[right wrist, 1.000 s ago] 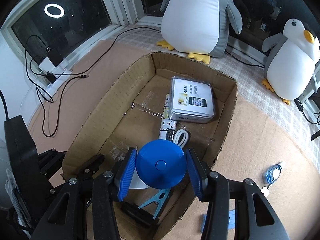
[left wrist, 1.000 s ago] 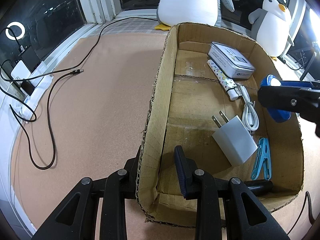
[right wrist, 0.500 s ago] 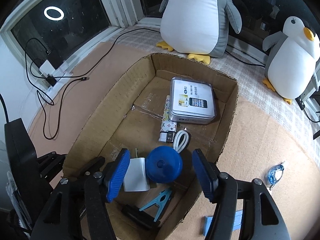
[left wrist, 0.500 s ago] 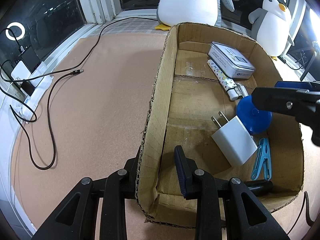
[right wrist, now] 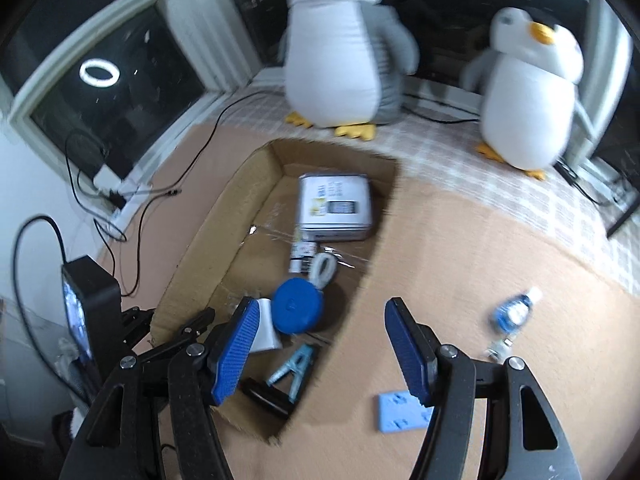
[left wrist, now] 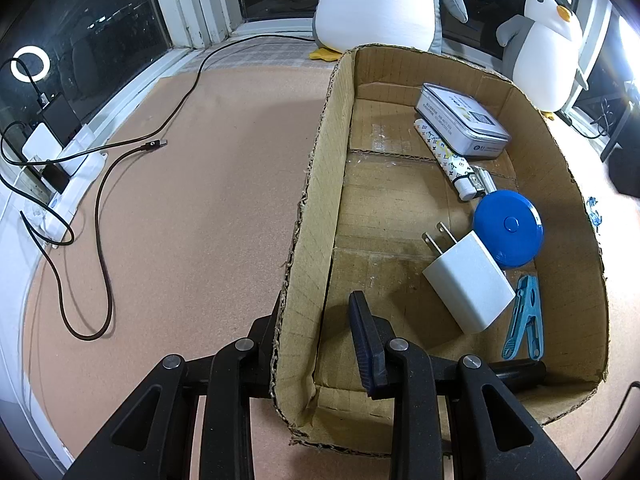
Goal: Organize rigid objects
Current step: 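Move the right gripper back and close it on the key ring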
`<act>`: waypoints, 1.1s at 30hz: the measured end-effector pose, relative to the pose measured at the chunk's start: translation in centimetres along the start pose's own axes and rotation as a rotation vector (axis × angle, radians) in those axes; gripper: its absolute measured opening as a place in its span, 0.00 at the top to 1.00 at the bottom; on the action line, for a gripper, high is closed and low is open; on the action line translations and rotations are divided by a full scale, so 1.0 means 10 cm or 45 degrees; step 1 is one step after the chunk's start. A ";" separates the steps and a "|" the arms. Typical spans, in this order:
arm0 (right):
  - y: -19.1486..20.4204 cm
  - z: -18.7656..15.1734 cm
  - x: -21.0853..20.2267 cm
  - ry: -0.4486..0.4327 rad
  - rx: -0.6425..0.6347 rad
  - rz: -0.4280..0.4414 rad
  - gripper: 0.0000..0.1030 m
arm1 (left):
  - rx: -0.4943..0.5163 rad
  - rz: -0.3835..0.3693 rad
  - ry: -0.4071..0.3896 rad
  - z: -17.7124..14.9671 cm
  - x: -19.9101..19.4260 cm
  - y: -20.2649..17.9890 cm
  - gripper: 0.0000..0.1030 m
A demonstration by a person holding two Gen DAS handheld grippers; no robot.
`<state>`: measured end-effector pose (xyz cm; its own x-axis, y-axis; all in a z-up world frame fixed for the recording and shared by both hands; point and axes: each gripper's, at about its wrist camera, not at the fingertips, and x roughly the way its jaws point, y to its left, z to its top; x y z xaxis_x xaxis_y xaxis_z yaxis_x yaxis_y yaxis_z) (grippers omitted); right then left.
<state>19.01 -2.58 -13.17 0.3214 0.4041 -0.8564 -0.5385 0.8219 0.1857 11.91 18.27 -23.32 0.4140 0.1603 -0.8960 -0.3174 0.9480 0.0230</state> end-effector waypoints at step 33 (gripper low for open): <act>-1.44 -0.40 0.34 0.161 0.438 -0.262 0.51 | 0.001 0.000 0.005 0.00 0.00 -0.01 0.70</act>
<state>24.71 -14.68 -20.69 0.2857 0.1824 -0.9408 -0.1744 0.9752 0.1361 11.93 18.13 -23.29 0.4109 0.1590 -0.8977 -0.3164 0.9483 0.0232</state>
